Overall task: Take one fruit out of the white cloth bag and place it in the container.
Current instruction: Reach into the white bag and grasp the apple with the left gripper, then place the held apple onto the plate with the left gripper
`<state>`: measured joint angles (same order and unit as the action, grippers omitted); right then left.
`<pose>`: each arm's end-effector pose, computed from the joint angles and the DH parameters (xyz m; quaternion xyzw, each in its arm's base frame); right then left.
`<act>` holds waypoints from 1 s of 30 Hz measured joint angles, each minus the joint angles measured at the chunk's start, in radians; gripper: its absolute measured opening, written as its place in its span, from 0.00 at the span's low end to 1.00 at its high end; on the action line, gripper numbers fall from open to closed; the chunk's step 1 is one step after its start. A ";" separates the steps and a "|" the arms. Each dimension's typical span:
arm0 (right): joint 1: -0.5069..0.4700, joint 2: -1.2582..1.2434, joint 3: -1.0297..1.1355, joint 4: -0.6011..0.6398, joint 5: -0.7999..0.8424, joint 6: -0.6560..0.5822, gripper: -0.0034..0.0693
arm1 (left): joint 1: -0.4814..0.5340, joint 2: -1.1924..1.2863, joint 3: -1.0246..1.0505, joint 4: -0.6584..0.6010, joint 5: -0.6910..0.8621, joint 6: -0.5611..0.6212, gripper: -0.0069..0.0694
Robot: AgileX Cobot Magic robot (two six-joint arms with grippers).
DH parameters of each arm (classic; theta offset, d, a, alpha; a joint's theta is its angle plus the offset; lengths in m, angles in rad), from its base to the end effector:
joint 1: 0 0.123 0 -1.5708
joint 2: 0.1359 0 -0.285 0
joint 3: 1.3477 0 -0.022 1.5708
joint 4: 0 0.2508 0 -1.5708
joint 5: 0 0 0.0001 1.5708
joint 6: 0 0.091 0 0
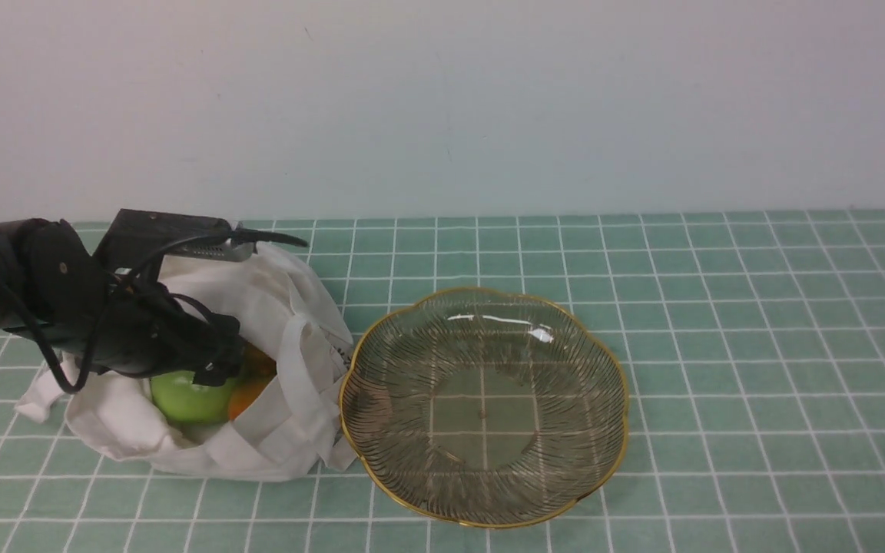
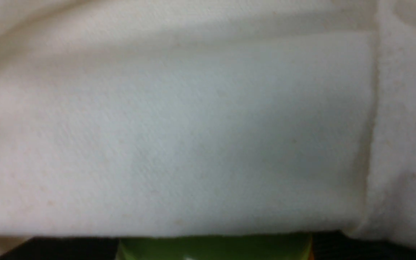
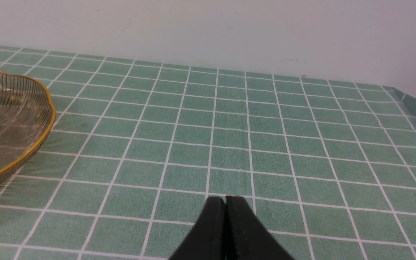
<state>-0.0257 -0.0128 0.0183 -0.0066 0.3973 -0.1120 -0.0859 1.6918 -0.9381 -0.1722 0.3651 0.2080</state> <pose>0.0518 -0.0016 0.1720 -0.0366 0.8086 -0.0432 0.5856 0.3284 -0.0339 0.1831 0.0721 0.9601 -0.0347 0.2680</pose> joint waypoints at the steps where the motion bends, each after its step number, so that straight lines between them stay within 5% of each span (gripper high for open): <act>1: 0.000 0.000 0.000 0.000 0.000 0.000 0.03 | -0.001 0.005 -0.001 0.000 -0.004 0.000 0.99; 8: 0.000 0.000 0.000 0.000 0.000 0.000 0.03 | -0.001 0.027 -0.011 -0.003 -0.030 0.000 0.88; 30: 0.000 0.000 0.000 0.000 0.000 0.000 0.03 | -0.005 -0.407 -0.002 0.043 0.257 -0.002 0.88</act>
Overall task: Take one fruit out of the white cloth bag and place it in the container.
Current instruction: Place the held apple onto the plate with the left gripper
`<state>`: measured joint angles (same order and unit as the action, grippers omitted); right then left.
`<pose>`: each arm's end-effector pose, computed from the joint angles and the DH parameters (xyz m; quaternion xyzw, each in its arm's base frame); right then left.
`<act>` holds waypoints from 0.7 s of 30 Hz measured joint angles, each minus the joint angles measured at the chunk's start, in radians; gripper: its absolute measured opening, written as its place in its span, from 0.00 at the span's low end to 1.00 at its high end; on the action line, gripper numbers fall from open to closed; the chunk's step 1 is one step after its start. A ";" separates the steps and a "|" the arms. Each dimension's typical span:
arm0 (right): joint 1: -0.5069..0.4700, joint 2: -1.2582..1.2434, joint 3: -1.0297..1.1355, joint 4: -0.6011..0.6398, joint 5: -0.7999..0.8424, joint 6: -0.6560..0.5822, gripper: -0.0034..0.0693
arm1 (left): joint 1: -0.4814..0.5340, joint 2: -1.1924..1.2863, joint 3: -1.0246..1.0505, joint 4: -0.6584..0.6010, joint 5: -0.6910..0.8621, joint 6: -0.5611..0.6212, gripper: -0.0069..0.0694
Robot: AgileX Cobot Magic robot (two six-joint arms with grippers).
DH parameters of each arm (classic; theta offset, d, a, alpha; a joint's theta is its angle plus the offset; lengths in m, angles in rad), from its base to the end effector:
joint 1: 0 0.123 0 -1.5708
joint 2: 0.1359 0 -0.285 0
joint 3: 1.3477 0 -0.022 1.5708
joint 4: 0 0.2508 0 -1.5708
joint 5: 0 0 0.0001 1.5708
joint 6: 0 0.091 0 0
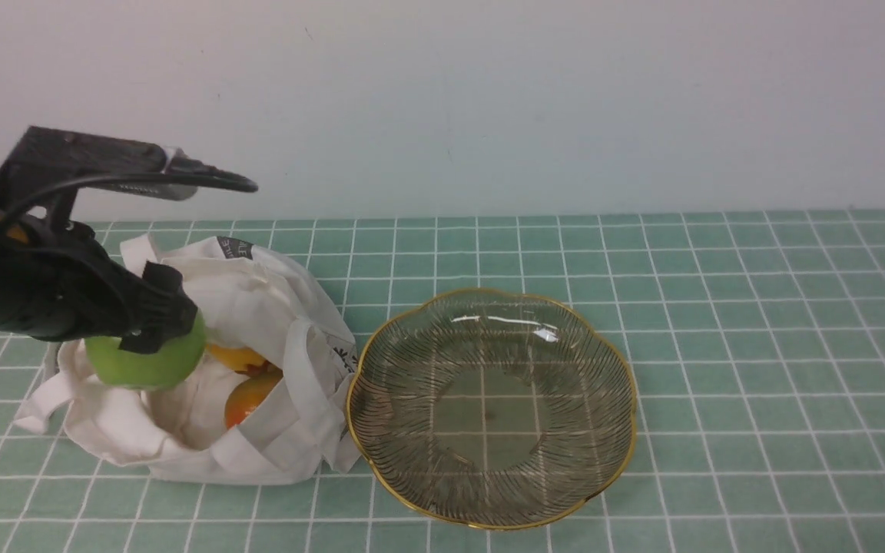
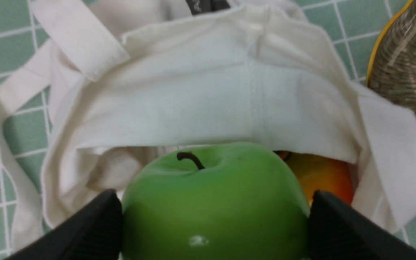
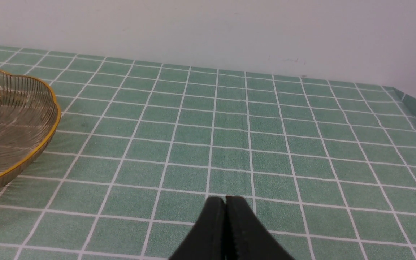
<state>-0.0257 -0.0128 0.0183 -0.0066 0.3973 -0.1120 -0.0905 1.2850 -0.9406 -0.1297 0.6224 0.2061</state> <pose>0.0518 -0.0016 0.1720 -0.0366 0.8086 -0.0432 0.5856 0.2619 -0.0307 0.2925 0.1024 0.9340 -0.0338 0.3406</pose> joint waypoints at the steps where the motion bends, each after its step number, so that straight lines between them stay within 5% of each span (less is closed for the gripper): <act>1: 0.000 0.000 0.000 0.000 0.000 0.000 0.03 | -0.008 -0.041 0.000 -0.016 0.000 0.000 0.88; 11: 0.000 0.000 0.000 0.000 0.000 0.000 0.03 | -0.273 -0.106 0.000 -0.333 -0.033 0.151 0.88; 16: 0.000 0.000 0.000 0.000 0.000 0.000 0.03 | -0.477 0.044 0.000 -0.479 -0.152 0.235 0.88; 21: 0.000 0.000 0.000 0.000 0.000 0.000 0.03 | -0.545 0.201 0.000 -0.518 -0.277 0.241 0.88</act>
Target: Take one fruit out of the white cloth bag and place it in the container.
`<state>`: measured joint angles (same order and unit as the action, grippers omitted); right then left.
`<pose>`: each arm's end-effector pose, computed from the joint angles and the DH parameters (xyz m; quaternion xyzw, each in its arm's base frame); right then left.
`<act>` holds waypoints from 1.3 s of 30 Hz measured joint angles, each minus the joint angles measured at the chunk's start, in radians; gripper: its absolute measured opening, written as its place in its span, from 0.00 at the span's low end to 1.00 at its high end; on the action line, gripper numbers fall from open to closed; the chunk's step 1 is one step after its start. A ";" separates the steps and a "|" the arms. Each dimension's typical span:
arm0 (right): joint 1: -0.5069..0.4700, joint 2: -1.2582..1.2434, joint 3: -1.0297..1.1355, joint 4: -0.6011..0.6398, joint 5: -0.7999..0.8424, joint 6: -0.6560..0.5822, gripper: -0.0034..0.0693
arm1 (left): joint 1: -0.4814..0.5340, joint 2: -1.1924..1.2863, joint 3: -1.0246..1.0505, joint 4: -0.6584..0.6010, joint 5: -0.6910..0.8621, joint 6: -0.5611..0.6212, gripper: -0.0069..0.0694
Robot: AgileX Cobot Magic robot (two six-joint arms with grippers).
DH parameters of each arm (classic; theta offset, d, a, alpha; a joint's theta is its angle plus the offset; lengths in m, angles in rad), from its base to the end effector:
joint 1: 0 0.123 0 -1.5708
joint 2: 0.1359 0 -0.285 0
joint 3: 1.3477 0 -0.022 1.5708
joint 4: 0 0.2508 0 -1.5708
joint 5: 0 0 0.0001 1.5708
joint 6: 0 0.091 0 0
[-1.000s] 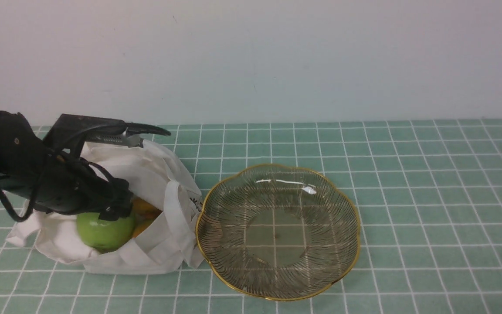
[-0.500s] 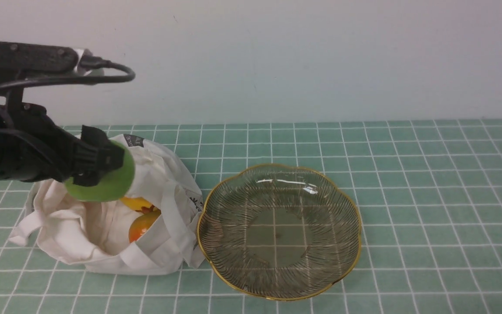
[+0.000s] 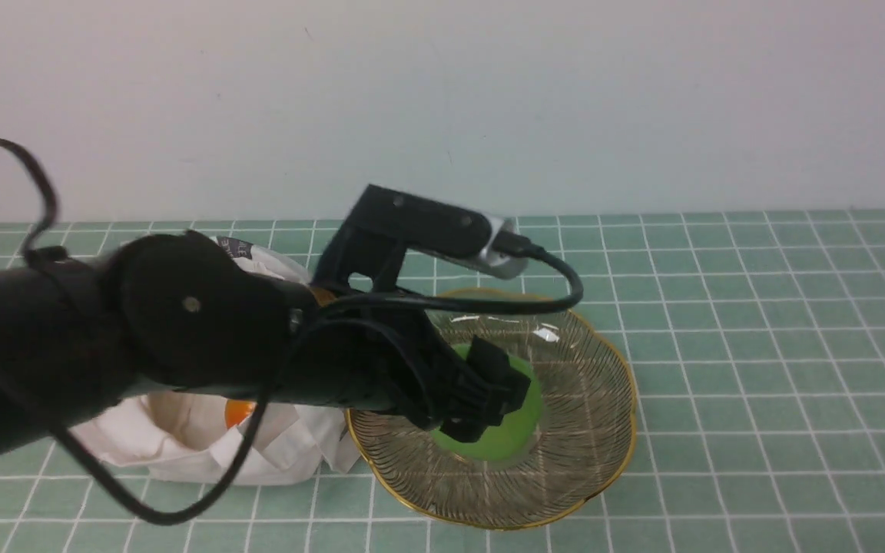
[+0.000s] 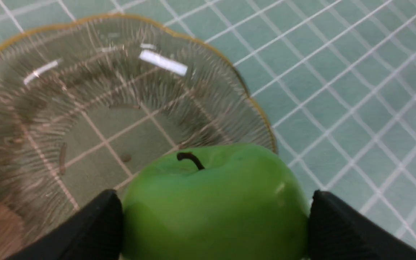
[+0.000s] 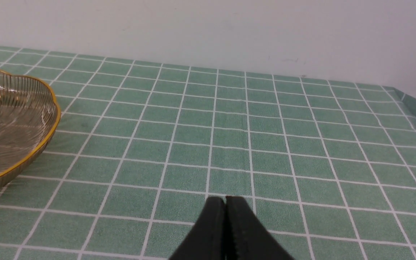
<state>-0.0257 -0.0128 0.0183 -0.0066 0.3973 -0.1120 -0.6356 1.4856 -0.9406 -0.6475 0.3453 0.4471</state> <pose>0.0518 -0.0016 0.1720 -0.0366 0.8086 -0.0432 0.5856 0.2424 -0.2020 0.2566 0.2497 0.8756 -0.2444 0.3335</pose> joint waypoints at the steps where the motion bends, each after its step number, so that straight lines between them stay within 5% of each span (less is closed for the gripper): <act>1: 0.000 0.000 0.000 0.000 0.000 0.000 0.03 | -0.003 0.040 0.000 -0.010 -0.024 -0.005 0.88; 21: 0.000 0.000 0.000 0.000 0.000 0.000 0.03 | 0.001 0.133 -0.001 -0.014 -0.086 0.033 0.94; 28: 0.000 0.000 0.000 0.000 0.000 0.000 0.03 | 0.080 0.005 -0.001 0.009 -0.055 0.034 0.92; 32: 0.000 0.000 0.000 0.000 0.000 0.000 0.03 | 0.155 -0.128 -0.001 0.013 0.015 0.033 0.74; 36: 0.000 0.000 0.000 0.000 0.000 0.000 0.03 | 0.254 -0.341 -0.001 0.030 0.118 -0.003 0.27; 39: 0.000 0.000 0.000 0.000 0.000 0.000 0.03 | 0.316 -0.511 -0.001 0.065 0.163 -0.014 0.12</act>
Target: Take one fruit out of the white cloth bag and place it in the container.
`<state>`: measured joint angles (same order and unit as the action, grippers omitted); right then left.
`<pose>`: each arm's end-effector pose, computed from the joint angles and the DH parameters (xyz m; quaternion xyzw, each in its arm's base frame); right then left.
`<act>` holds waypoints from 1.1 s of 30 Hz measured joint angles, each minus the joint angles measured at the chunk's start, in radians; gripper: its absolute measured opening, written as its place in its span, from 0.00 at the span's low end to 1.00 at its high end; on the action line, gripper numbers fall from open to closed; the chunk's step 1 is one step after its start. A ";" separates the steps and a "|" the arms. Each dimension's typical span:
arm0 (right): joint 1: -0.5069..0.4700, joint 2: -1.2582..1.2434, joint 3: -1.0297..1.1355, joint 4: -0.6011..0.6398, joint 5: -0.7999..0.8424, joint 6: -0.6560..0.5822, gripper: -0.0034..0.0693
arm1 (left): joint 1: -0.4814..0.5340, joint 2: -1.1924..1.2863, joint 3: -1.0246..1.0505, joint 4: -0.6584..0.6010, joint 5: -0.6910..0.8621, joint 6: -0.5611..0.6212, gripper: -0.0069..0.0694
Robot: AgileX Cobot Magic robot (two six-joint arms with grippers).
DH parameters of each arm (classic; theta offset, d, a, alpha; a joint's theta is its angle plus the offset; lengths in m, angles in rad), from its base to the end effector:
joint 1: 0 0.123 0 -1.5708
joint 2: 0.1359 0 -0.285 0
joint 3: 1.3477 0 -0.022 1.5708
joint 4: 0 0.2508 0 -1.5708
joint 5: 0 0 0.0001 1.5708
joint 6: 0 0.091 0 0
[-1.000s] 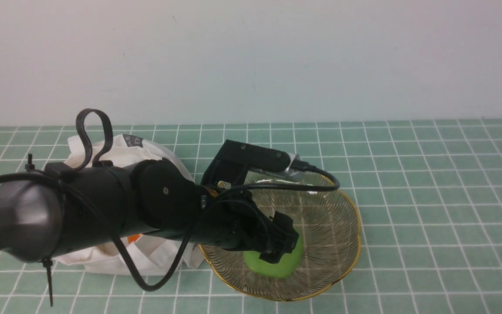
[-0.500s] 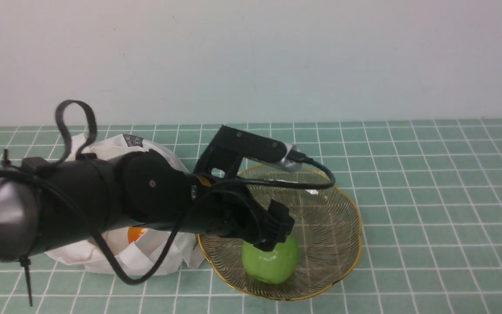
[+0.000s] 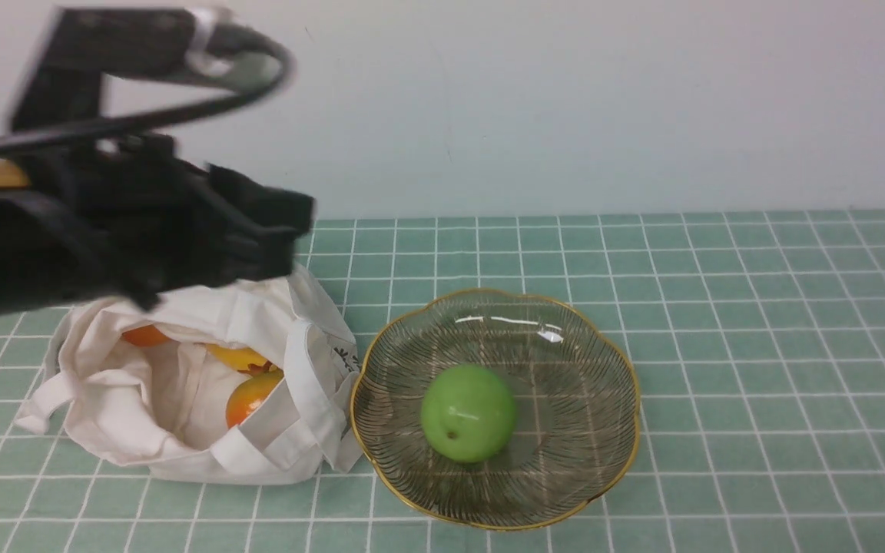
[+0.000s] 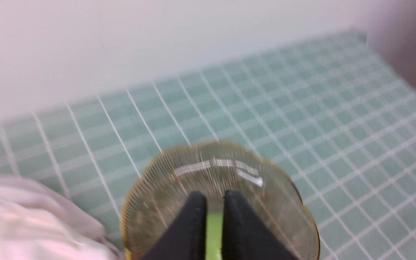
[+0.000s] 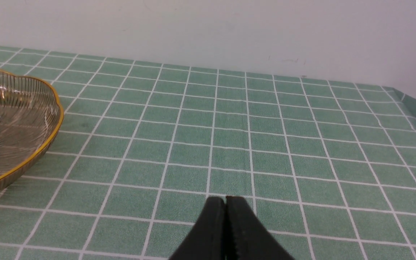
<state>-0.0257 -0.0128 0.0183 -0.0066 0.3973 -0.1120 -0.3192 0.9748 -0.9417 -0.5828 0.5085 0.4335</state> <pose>0.0518 -0.0016 0.1720 -0.0366 0.8086 -0.0432 0.5856 0.1860 -0.0872 0.3812 0.1695 0.8066 -0.2222 0.5209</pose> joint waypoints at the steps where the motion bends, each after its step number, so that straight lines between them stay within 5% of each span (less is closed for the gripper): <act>1: 0.000 0.000 0.000 0.000 0.000 0.000 0.03 | 0.012 -0.025 0.001 0.007 0.008 -0.002 0.11; 10: 0.000 0.000 0.000 0.000 0.000 0.000 0.03 | 0.128 -0.488 0.154 0.078 0.046 -0.048 0.08; 21: 0.000 0.000 0.000 0.000 0.000 0.000 0.03 | 0.134 -0.729 0.323 0.012 0.121 -0.016 0.08; 30: 0.000 0.000 0.000 0.000 0.000 0.000 0.03 | 0.134 -0.741 0.389 0.211 0.103 -0.025 0.08; 33: 0.000 0.000 0.000 0.000 0.000 0.000 0.03 | 0.134 -0.741 0.489 0.373 0.057 -0.135 0.08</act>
<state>-0.0257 -0.0128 0.0183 -0.0066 0.3973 -0.1120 -0.1847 0.2338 -0.4523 -0.2099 0.5659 0.2985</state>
